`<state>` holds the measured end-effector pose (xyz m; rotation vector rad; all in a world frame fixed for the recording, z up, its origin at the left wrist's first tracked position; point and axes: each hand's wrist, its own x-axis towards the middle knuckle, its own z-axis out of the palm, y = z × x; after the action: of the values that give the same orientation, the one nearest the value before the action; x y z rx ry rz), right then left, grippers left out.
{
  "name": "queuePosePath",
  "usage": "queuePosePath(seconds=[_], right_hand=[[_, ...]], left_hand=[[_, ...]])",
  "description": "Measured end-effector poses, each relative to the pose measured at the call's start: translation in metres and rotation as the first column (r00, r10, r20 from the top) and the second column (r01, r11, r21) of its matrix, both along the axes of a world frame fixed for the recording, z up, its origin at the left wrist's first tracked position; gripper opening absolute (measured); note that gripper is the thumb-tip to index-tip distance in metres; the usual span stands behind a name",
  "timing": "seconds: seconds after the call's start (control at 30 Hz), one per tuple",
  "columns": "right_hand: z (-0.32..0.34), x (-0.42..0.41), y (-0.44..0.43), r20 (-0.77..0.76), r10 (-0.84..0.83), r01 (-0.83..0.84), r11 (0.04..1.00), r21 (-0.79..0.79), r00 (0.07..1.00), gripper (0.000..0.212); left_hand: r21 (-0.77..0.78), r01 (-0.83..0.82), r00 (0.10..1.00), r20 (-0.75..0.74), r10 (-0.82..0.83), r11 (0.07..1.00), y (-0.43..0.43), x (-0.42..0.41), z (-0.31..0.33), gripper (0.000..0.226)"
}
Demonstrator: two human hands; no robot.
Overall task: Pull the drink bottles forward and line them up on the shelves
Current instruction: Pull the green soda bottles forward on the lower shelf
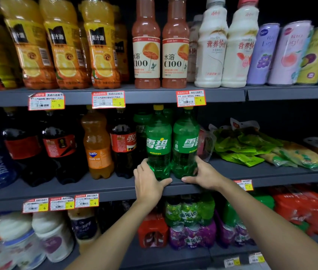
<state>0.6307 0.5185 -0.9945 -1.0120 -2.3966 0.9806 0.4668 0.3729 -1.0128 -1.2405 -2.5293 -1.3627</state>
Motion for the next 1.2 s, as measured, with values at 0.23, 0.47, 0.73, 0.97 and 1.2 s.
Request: queuePosePath(seconds=[0.23,0.47,0.73,0.97,1.2], right_hand=[[-0.002,0.001,0.008,0.006,0.027,-0.027,0.998,-0.064,1.000,0.092],[-0.002,0.002,0.007,0.027,0.021,-0.021,1.000,0.007,0.999,0.103],[-0.004,0.004,0.007,0.016,0.016,-0.017,0.999,0.043,1.000,0.090],[-0.002,0.002,0.009,0.016,0.044,-0.045,0.998,0.041,0.999,0.085],[0.000,0.001,0.004,0.054,0.013,-0.017,0.997,0.080,0.998,0.089]], left_hand=[[-0.019,0.206,0.975,0.093,-0.203,0.978,-0.005,-0.023,0.009,0.103],[0.038,0.172,0.980,0.093,-0.175,0.984,-0.007,-0.020,0.005,0.100],[0.013,0.259,0.966,0.001,-0.259,0.966,-0.009,-0.030,0.003,0.086],[0.022,0.268,0.963,0.032,-0.269,0.963,-0.007,-0.034,0.000,0.086],[0.005,0.252,0.966,0.064,-0.251,0.968,-0.005,-0.032,0.003,0.095]])
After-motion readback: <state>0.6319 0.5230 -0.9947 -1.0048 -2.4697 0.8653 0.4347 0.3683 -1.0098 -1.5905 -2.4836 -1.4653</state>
